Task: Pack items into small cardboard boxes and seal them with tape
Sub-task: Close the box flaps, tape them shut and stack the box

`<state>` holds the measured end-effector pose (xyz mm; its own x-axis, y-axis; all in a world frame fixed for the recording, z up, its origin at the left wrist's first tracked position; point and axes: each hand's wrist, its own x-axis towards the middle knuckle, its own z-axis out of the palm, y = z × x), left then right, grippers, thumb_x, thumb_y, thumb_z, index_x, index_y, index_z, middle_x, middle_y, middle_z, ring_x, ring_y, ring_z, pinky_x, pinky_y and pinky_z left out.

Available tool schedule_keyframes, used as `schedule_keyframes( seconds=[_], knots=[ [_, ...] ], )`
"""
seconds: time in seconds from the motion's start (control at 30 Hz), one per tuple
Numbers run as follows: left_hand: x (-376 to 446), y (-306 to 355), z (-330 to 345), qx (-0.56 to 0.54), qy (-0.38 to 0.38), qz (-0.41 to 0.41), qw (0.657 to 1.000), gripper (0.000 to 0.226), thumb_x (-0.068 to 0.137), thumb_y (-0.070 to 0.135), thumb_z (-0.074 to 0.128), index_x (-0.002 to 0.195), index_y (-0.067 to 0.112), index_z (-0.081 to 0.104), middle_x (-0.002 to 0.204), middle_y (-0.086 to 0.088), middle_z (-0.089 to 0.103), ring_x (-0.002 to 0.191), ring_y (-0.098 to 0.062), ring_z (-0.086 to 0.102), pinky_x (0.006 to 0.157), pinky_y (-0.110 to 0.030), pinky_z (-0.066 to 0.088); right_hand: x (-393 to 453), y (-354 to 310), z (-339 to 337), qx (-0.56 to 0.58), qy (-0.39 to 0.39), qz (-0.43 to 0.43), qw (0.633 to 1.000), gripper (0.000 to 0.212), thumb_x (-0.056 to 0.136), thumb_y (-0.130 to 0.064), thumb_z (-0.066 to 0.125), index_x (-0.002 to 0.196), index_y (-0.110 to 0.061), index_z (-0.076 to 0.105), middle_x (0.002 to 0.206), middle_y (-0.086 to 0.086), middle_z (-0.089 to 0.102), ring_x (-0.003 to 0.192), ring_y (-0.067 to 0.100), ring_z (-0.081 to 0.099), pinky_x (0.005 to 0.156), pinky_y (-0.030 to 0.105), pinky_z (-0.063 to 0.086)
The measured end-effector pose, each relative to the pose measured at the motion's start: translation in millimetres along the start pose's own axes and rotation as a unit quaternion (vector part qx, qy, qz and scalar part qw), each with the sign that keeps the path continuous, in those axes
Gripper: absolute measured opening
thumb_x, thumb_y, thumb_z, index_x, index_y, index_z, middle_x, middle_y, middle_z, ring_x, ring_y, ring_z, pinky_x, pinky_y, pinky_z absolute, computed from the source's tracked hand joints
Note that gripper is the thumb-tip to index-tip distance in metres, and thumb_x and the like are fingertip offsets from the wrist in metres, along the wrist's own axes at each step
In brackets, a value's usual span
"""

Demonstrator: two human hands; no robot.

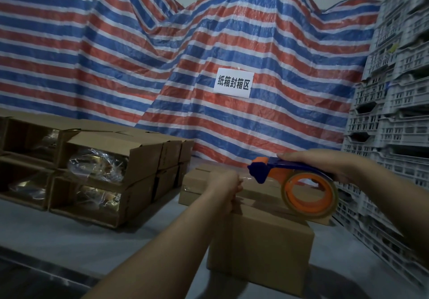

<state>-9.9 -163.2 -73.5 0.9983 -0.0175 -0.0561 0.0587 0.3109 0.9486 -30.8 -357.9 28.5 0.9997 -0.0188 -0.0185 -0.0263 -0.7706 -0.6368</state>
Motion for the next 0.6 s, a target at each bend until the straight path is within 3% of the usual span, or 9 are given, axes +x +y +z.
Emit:
schedule_keyframes(
  seconds=[0.07, 0.13, 0.23, 0.33, 0.5, 0.6],
  knots=[
    [2, 0, -3, -0.051, 0.003, -0.006, 0.999, 0.026, 0.092, -0.002, 0.032, 0.074, 0.011, 0.044, 0.06, -0.002, 0.037, 0.054, -0.014, 0.037, 0.06, -0.026, 0.036, -2, 2, -3, 0.0, -0.013, 0.0, 1.0, 0.053, 0.089, -0.058, 0.059, 0.101, -0.007, 0.068, 0.065, 0.002, 0.07, 0.043, 0.007, 0.059, 0.041, 0.018, 0.044],
    [1, -1, -8, -0.088, 0.007, -0.007, 0.996, 0.029, 0.091, -0.005, 0.027, 0.071, 0.011, 0.039, 0.06, -0.001, 0.029, 0.052, -0.012, 0.03, 0.059, -0.027, 0.036, -1, 4, -2, 0.004, -0.021, -0.001, 1.0, 0.06, 0.079, -0.061, 0.063, 0.103, -0.006, 0.068, 0.065, 0.003, 0.069, 0.044, 0.008, 0.059, 0.042, 0.018, 0.044],
    [-2, -5, -12, -0.128, 0.018, -0.003, 0.992, 0.019, 0.094, -0.002, 0.033, 0.084, 0.007, 0.046, 0.07, -0.006, 0.045, 0.062, -0.016, 0.05, 0.069, -0.032, 0.05, 3, 8, 7, 0.026, -0.019, -0.006, 0.999, 0.06, 0.083, -0.058, 0.065, 0.112, -0.005, 0.064, 0.071, 0.005, 0.072, 0.05, 0.011, 0.064, 0.045, 0.02, 0.047],
    [-4, -5, -15, -0.138, 0.0, 0.005, 0.99, 0.015, 0.097, 0.004, 0.04, 0.085, 0.006, 0.049, 0.073, -0.008, 0.049, 0.067, -0.02, 0.059, 0.063, -0.033, 0.055, 6, 10, 14, 0.032, -0.011, -0.032, 0.999, 0.045, 0.093, -0.05, 0.062, 0.109, -0.008, 0.065, 0.072, 0.004, 0.075, 0.053, 0.011, 0.067, 0.048, 0.017, 0.049],
    [-8, 1, -24, -0.009, 0.019, 0.033, 0.999, 0.005, 0.098, 0.004, 0.05, 0.102, 0.004, 0.054, 0.081, -0.012, 0.061, 0.069, -0.02, 0.065, 0.054, -0.028, 0.059, 6, 9, 12, 0.017, -0.018, -0.032, 0.999, 0.045, 0.095, -0.052, 0.059, 0.106, -0.009, 0.067, 0.071, 0.002, 0.074, 0.053, 0.009, 0.067, 0.05, 0.017, 0.049],
    [-7, 4, -40, 0.079, 0.012, 0.083, 0.993, 0.01, 0.096, 0.003, 0.056, 0.105, 0.0, 0.059, 0.089, -0.015, 0.063, 0.072, -0.021, 0.066, 0.059, -0.028, 0.06, 10, 8, 14, -0.007, -0.024, -0.038, 0.999, 0.048, 0.094, -0.055, 0.058, 0.108, -0.01, 0.067, 0.073, 0.002, 0.074, 0.056, 0.009, 0.067, 0.054, 0.019, 0.051]
  ],
)
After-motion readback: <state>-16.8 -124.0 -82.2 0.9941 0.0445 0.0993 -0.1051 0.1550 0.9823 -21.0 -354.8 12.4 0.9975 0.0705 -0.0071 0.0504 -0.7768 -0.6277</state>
